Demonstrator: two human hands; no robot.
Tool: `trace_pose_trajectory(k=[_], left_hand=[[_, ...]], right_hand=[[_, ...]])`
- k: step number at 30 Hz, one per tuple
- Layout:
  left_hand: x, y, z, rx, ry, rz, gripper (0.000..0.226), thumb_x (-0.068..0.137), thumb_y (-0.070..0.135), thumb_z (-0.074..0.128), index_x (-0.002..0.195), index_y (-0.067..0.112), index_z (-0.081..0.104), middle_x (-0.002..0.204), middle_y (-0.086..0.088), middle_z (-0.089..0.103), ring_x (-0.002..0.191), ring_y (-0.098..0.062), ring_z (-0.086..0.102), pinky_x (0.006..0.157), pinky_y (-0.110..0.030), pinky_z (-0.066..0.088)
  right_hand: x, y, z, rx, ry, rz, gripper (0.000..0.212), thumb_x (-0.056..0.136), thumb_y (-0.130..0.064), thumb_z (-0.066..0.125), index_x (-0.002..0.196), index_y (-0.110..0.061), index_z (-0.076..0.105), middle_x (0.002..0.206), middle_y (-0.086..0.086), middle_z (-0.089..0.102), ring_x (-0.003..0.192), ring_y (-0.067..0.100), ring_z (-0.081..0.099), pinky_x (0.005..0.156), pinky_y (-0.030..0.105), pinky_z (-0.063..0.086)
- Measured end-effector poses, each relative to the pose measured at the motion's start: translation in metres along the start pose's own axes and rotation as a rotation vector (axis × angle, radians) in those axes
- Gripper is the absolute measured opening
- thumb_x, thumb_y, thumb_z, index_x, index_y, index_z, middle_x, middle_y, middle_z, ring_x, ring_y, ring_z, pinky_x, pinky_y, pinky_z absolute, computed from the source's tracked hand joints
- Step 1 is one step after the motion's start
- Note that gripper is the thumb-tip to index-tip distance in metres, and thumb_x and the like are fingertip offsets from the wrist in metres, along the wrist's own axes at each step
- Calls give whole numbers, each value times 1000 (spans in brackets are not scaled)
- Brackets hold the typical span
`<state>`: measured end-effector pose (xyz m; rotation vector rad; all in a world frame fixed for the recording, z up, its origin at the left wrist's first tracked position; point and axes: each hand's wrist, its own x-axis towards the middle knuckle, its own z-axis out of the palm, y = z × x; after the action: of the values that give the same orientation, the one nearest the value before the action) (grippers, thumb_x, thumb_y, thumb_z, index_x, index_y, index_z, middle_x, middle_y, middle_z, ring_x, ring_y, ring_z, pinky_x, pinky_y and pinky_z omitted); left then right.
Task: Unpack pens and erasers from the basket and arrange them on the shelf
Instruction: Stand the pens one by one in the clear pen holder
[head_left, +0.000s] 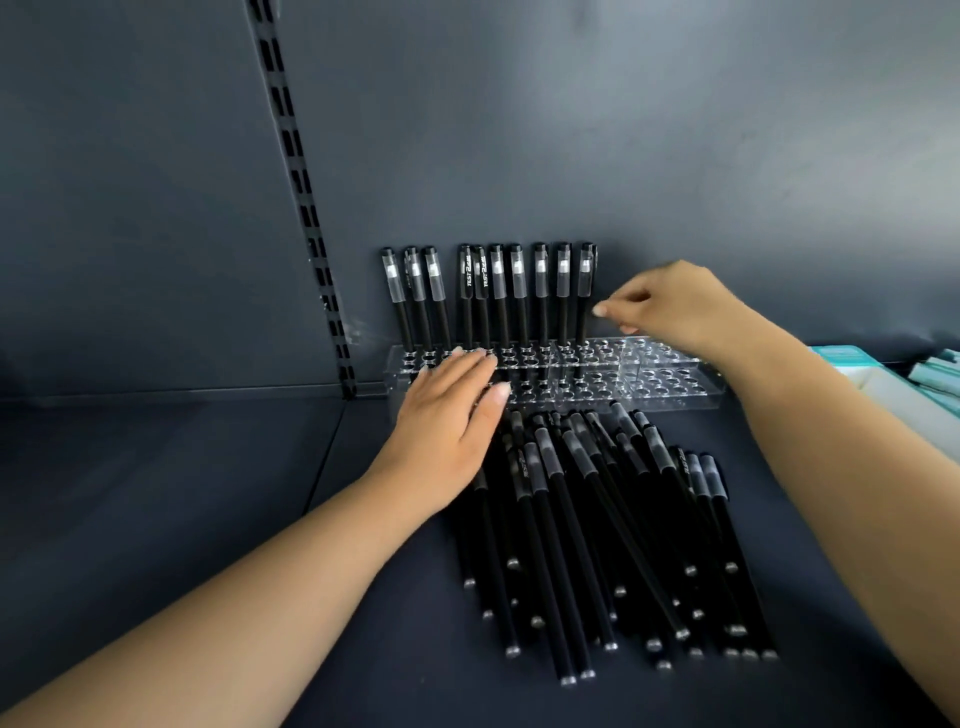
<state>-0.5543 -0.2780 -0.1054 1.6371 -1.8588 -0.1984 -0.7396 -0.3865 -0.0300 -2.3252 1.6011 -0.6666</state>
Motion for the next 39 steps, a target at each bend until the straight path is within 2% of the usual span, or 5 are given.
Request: trace_pose_trajectory(k=[9, 15, 25, 33, 39], left_hand=[[-26, -1, -32, -79, -271, -631, 51, 80, 63, 50, 93, 14, 60, 102, -1, 51, 92, -18, 50, 74, -30, 39], [-24, 2, -18, 287, -443, -596, 76, 77, 71, 45, 129, 16, 50, 144, -8, 26, 132, -30, 24, 105, -42, 31], [-22, -12, -20, 128, -401, -559, 70, 77, 69, 48, 106, 6, 58, 114, -13, 59, 108, -31, 54, 94, -42, 44], [-37, -1, -54, -689, -180, -525, 26, 84, 36, 61, 81, 10, 64, 75, 3, 67, 71, -10, 63, 66, -25, 54], [-55, 18, -77, -751, -248, -252, 26, 63, 44, 60, 69, 21, 69, 71, 7, 72, 73, -6, 68, 79, -28, 54]], right_hand=[[-95, -19, 28, -54, -113, -190, 30, 86, -41, 54, 105, -21, 66, 91, -8, 61, 82, 6, 54, 63, 9, 35], [-124, -30, 54, -79, -242, -332, 55, 84, -47, 53, 134, -27, 44, 144, -8, 33, 134, 8, 27, 107, 16, 14], [-126, -31, 52, -78, -332, -284, 59, 83, -50, 49, 138, -35, 34, 150, -12, 20, 138, 7, 14, 111, 24, 17], [-115, -52, 41, 190, -168, -255, 31, 84, -42, 51, 107, -27, 64, 110, -16, 55, 114, 5, 49, 92, 8, 31], [-106, -89, 36, 865, -312, -94, 44, 72, -46, 57, 85, -5, 70, 90, 11, 70, 91, 18, 66, 93, 34, 49]])
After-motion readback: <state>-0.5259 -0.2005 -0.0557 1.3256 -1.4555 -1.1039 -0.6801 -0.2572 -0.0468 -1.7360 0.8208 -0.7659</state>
